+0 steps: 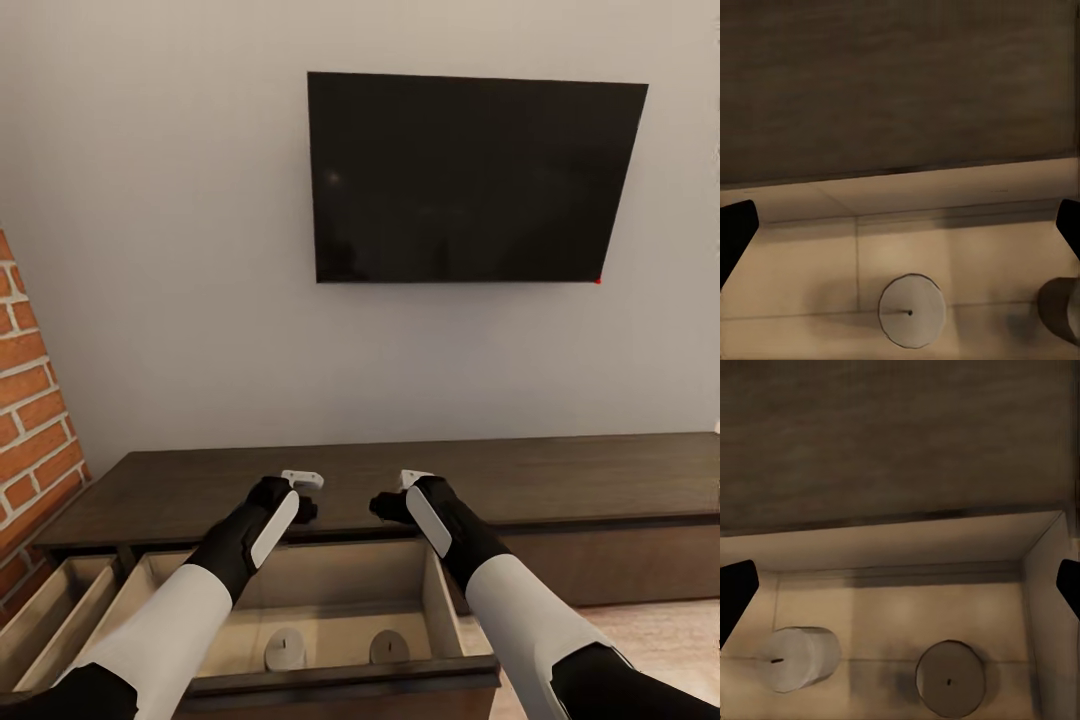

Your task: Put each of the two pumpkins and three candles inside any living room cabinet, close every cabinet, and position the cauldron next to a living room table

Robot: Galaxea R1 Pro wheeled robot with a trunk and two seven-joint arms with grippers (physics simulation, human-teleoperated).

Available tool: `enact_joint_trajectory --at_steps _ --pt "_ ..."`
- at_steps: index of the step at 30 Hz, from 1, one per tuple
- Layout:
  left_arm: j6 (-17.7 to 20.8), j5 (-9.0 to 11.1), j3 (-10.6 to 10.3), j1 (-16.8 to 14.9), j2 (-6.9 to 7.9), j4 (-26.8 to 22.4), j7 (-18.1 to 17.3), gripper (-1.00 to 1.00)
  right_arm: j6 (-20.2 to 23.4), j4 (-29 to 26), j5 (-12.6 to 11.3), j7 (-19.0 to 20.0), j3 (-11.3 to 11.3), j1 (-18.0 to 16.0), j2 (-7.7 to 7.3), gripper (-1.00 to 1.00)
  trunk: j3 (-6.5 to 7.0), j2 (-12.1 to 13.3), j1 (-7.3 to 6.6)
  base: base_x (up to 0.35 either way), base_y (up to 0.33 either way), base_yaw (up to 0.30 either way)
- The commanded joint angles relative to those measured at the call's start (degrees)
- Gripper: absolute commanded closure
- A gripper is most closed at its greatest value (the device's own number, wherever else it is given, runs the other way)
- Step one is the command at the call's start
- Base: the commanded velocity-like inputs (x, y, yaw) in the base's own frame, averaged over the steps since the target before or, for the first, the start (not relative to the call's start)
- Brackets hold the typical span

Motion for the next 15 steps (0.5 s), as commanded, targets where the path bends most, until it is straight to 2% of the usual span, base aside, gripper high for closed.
enact_joint_trajectory --at_steps 1,12,15 --pt "0.12 0.62 -0.17 -0.04 0.04 -0.07 0.57 -1.00 0.11 -0.05 -0.55 -0.53 0.12 -0.03 0.00 -1.00 0.19 0.39 -0.24 0.000 0.000 -0.068" --pt "0.13 0.62 -0.17 -0.04 0.05 -0.14 0.61 -1.00 0.11 -0.06 -0.54 -0.53 0.12 0.01 0.00 -1.00 3.08 4.80 -2.65 0.000 0.000 -0.083" --pt "0.13 0.61 -0.17 -0.04 0.04 -0.20 0.59 -1.00 0.11 -0.06 -0.57 -0.53 0.12 0.01 0.00 -1.00 3.34 4.80 -2.65 0.000 0.000 -0.087"
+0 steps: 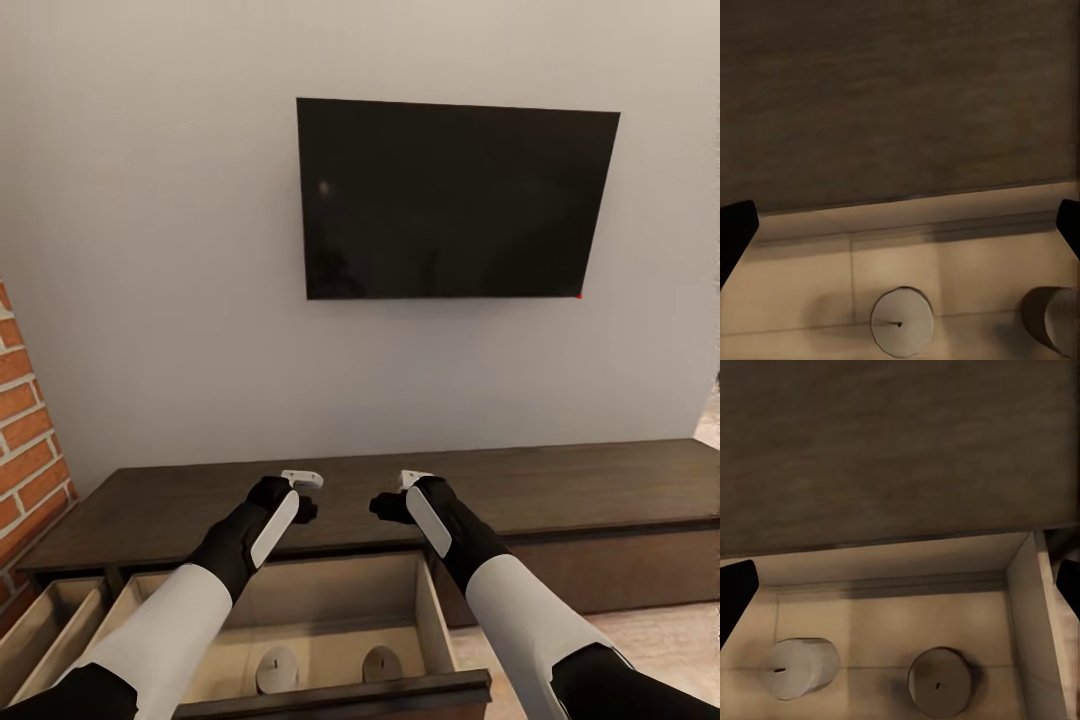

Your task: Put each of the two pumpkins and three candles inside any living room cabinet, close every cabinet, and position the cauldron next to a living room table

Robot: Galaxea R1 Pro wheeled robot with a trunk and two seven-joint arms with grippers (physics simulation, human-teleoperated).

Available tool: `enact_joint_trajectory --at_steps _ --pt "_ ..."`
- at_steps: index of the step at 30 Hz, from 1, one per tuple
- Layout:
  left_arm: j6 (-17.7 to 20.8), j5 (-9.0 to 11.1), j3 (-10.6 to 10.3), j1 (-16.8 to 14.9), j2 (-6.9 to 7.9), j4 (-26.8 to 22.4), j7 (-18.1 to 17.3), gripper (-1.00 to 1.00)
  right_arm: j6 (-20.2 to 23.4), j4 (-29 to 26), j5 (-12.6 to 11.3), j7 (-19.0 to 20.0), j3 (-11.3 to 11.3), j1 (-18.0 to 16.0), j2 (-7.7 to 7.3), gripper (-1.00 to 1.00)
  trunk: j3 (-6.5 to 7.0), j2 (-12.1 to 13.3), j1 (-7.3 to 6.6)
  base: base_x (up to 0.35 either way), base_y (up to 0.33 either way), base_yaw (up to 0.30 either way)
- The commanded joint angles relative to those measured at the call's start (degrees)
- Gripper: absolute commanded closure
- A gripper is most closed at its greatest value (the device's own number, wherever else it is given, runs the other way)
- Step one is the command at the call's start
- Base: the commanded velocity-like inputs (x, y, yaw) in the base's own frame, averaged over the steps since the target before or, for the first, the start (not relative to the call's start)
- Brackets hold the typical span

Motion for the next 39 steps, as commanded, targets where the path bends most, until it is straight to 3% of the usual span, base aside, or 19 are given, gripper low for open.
enact_joint_trajectory --at_steps 1,10,39 --pt "0.10 0.61 -0.17 -0.04 0.02 -0.10 0.57 -1.00 0.11 -0.05 -0.56 -0.54 0.13 -0.04 0.00 -1.00 0.02 -0.03 -0.01 0.000 0.000 -0.086" --pt "0.09 0.50 -0.23 0.02 -0.01 -0.38 0.65 -1.00 0.11 -0.05 -0.56 -0.54 0.13 -0.04 0.00 -1.00 0.80 -0.03 -0.01 -0.090 0.000 -0.070" --pt "0.12 0.44 -1.04 0.14 -0.04 -1.04 0.92 -1.00 0.11 -0.12 -0.57 -0.54 0.13 -0.03 0.00 -1.00 1.55 -0.03 -0.01 -0.338 0.000 -0.021"
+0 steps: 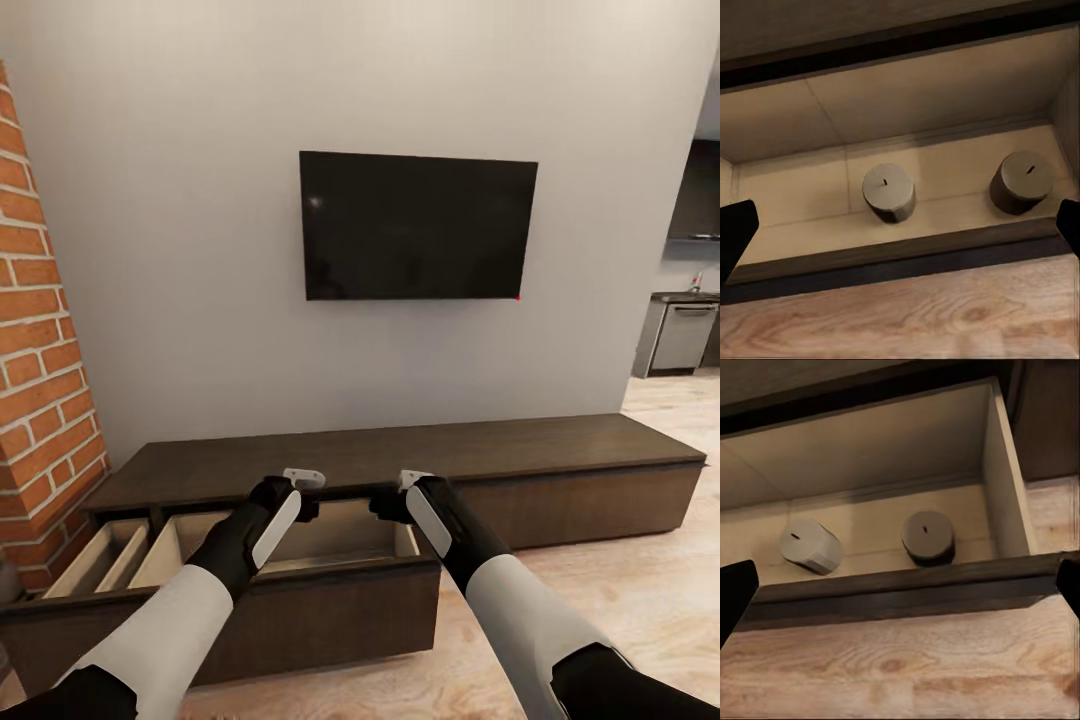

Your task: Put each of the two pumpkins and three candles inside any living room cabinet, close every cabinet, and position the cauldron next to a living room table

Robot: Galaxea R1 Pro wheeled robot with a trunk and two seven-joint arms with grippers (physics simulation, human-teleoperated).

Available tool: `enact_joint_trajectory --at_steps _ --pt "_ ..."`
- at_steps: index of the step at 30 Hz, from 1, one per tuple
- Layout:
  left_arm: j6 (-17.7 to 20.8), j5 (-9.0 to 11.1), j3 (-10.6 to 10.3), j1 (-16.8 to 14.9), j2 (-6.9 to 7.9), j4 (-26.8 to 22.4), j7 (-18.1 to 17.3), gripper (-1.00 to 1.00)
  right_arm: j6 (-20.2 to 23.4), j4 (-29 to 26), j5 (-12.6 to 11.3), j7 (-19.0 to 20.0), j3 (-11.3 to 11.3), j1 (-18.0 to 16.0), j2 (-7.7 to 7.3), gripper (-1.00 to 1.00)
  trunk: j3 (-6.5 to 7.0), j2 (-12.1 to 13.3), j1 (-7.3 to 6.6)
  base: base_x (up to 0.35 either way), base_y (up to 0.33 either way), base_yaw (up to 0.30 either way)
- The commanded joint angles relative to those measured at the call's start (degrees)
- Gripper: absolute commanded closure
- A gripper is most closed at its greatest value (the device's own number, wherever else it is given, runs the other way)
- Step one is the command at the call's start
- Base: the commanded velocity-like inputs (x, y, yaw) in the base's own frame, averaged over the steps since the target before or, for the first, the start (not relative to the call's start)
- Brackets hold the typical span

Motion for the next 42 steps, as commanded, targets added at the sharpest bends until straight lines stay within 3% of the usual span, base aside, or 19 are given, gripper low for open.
enact_joint_trajectory --at_steps 1,12,32,42 --pt "0.13 0.61 -0.16 -0.04 0.04 -0.07 0.57 -1.00 0.09 -0.03 -0.58 -0.54 0.14 -0.05 0.00 -1.00 -0.01 -0.03 -0.05 -0.345 0.000 -0.177" --pt "0.13 0.61 -0.16 -0.02 0.04 -0.08 0.58 -1.00 0.09 0.01 -0.58 -0.54 0.14 -0.05 0.00 -1.00 0.67 -0.03 -0.05 -0.244 0.000 -0.220" --pt "0.13 0.61 -0.16 -0.03 0.04 -0.08 0.58 -1.00 0.10 0.00 -0.58 -0.54 0.14 0.03 0.00 -1.00 1.95 -0.03 -0.05 -0.009 0.000 -0.234" --pt "0.13 0.60 -1.41 -0.04 0.04 -0.08 0.58 -1.00 0.10 -0.03 -0.58 -0.54 0.09 0.03 0.00 -1.00 2.57 -0.03 -0.05 0.000 0.000 -0.238"
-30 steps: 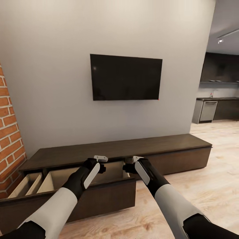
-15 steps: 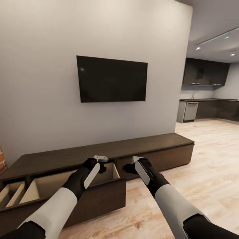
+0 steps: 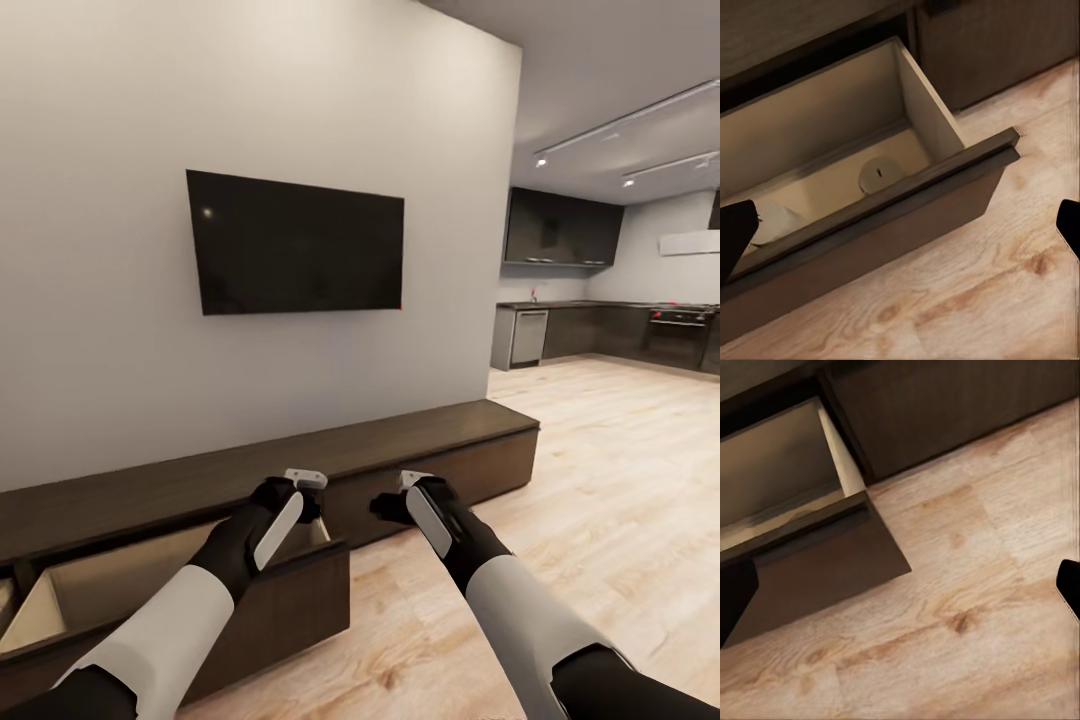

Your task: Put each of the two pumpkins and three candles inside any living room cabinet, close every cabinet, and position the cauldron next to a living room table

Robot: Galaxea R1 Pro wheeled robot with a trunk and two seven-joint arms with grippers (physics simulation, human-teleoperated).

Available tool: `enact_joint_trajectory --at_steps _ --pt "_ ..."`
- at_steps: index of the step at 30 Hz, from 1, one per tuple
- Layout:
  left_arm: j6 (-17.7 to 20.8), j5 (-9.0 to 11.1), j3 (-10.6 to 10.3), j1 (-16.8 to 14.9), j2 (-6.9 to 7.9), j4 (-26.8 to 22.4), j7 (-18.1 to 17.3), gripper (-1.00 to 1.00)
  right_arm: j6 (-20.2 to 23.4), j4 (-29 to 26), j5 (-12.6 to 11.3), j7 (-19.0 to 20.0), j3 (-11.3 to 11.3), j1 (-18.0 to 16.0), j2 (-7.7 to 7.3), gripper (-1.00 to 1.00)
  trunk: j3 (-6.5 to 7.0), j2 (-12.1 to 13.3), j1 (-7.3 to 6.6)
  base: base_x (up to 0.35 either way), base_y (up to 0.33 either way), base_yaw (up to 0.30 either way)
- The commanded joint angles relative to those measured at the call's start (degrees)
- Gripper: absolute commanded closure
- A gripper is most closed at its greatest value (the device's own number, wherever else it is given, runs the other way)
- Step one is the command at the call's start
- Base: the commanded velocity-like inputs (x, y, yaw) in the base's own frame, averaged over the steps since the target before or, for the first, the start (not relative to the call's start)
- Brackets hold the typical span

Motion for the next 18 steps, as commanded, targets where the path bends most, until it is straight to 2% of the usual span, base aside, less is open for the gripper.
enact_joint_trajectory --at_steps 1,18 --pt "0.13 0.61 -0.17 -0.04 0.04 -0.08 0.56 -1.00 0.10 -0.04 -0.59 -0.55 0.15 -0.05 0.00 -1.00 -0.01 -0.03 -0.01 0.000 0.000 -0.238" --pt "0.13 0.62 -0.35 -0.04 0.04 -0.08 0.56 -1.00 0.08 -0.02 -0.59 -0.57 0.13 -0.05 0.00 -1.00 0.98 -0.03 -0.01 0.000 0.000 -0.238"
